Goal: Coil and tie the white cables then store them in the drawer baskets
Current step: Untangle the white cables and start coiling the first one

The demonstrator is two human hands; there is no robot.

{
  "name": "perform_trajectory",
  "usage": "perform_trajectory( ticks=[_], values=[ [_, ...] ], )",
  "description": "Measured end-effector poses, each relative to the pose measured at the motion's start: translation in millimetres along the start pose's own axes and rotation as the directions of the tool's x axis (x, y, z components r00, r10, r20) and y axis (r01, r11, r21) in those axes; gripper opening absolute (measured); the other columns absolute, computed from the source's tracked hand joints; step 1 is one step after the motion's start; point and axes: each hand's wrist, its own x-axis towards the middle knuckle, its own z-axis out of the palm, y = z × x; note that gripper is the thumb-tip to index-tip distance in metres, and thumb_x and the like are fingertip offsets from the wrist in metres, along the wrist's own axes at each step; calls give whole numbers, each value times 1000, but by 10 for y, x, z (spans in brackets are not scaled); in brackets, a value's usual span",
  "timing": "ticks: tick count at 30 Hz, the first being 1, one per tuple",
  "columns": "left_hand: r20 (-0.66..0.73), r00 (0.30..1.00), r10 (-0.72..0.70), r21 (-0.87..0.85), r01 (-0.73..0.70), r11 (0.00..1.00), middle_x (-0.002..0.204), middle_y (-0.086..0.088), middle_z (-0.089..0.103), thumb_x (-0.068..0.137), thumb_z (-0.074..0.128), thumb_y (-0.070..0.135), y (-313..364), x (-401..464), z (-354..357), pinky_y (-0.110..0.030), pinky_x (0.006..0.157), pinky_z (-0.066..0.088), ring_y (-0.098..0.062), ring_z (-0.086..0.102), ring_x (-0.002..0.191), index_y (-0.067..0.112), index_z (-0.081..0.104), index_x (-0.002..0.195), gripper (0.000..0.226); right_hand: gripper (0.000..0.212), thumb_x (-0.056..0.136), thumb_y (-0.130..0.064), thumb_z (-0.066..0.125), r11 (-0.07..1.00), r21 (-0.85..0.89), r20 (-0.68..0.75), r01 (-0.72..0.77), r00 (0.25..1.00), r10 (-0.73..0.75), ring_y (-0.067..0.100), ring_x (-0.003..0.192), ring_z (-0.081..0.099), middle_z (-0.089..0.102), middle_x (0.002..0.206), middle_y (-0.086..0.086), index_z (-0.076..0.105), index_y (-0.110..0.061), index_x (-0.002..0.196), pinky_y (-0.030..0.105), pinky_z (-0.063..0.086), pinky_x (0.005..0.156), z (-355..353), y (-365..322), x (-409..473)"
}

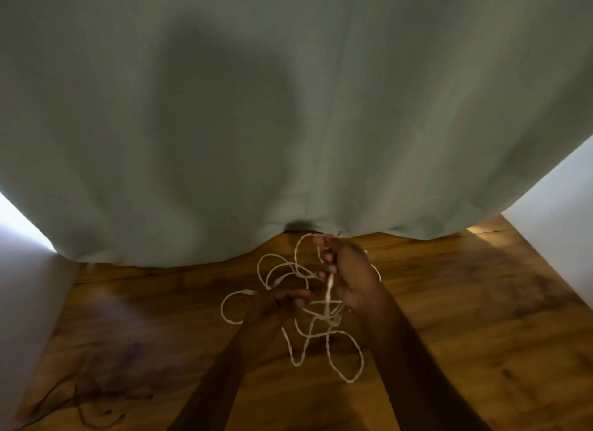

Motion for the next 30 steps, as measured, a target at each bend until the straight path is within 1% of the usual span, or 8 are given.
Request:
perform_trajectory(
  ticks=[4,8,12,16,18,23,26,30],
  values=[
    [-150,979,-139,-29,136,990,107,-1,74,88,68,33,-42,95,-107,-36,92,54,-16,69,103,18,70,110,27,30,102,-19,50,935,-293,26,198,980,-199,10,40,31,40,51,-2,75,-6,94,25,26,45,-222,-260,-106],
    [-178,970,-167,95,186,978,99,-3,74,93,64,19,-131,291,-154,-23,73,54,-20,70,94,17,69,99,7,32,104,-20,49,856,-422,59,299,951,-303,10,42,31,40,51,-4,77,-10,93,25,27,46,-426,-413,-181],
    [-73,996,-56,294,75,953,100,-6,69,91,66,10,-66,483,-5,-19,60,53,-12,69,80,14,58,124,34,30,105,-16,47,763,-535,161,363,930,-330,11,49,33,42,54,-2,76,-10,99,25,25,48,-503,-535,-259],
    [53,994,97,373,-110,921,99,-9,72,90,69,12,165,738,276,-19,51,50,-16,68,67,26,47,138,55,31,106,-21,45,762,-465,303,450,890,-341,13,52,31,35,61,4,74,-9,106,26,27,48,-523,-667,-367],
    [152,977,148,481,-204,853,96,-9,75,88,70,13,252,880,335,-31,58,57,-19,68,64,21,62,129,42,31,106,-21,44,752,-454,315,478,876,-366,12,52,31,35,61,4,73,-8,106,26,28,48,-504,-777,-426],
    [297,943,148,591,-303,748,89,-1,77,81,74,12,426,1118,479,-27,74,57,-9,71,83,15,79,90,10,30,106,-20,46,686,-479,357,547,836,-417,8,49,37,42,60,1,71,-5,113,23,33,45,-473,-1070,-460],
    [362,932,-21,634,-229,739,89,6,73,75,81,16,492,1191,522,-22,79,53,-8,69,85,32,72,87,22,29,106,-20,46,677,-487,352,551,834,-425,9,48,38,43,60,2,72,-6,113,24,34,45,-439,-1200,-432],
    [368,920,-134,676,-166,718,112,2,69,60,88,37,335,1231,552,-27,95,51,-12,64,105,20,66,116,62,31,107,-22,46,640,-477,327,602,798,-506,9,52,41,46,63,2,73,-7,109,27,36,48,-313,-1404,-351]
  ],
)
